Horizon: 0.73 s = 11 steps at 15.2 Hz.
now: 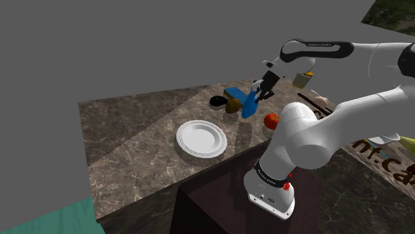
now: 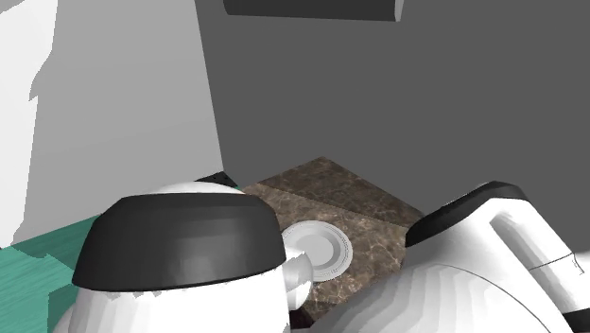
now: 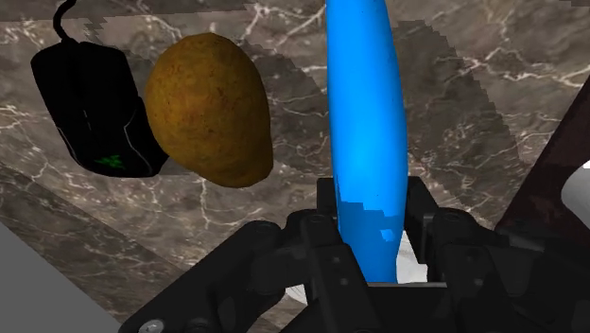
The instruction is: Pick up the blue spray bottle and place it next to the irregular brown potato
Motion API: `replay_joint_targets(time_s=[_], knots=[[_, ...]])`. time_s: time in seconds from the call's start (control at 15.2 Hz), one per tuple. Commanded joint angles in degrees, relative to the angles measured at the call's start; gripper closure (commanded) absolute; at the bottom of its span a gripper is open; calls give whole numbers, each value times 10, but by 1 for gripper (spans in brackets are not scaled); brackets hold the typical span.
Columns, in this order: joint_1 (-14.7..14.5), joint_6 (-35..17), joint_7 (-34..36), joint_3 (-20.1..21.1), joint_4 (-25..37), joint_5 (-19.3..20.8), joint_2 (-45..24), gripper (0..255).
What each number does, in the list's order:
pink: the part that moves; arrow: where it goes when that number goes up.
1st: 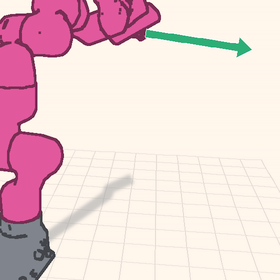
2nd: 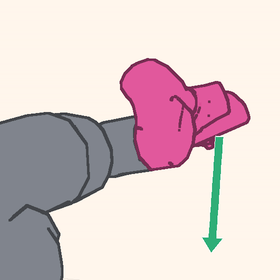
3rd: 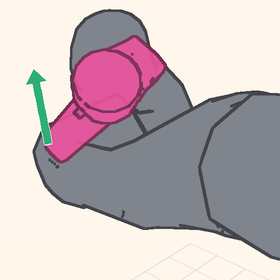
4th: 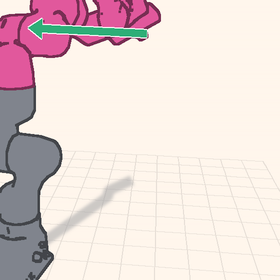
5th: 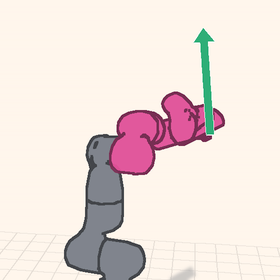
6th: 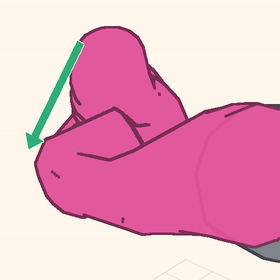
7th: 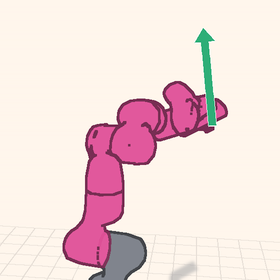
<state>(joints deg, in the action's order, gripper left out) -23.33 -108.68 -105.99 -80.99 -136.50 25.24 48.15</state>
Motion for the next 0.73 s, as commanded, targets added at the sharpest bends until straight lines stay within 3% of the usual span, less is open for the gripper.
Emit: replay_joint_targets(time_s=[0.0, 0.13, 0.66], knots=[[-9, -14, -2, -16, -5, 6, -2, 255], [-21, -33, -4, -39, -12, 16, -3, 255], [-21, -33, -5, -39, -12, 16, -4, 255]])
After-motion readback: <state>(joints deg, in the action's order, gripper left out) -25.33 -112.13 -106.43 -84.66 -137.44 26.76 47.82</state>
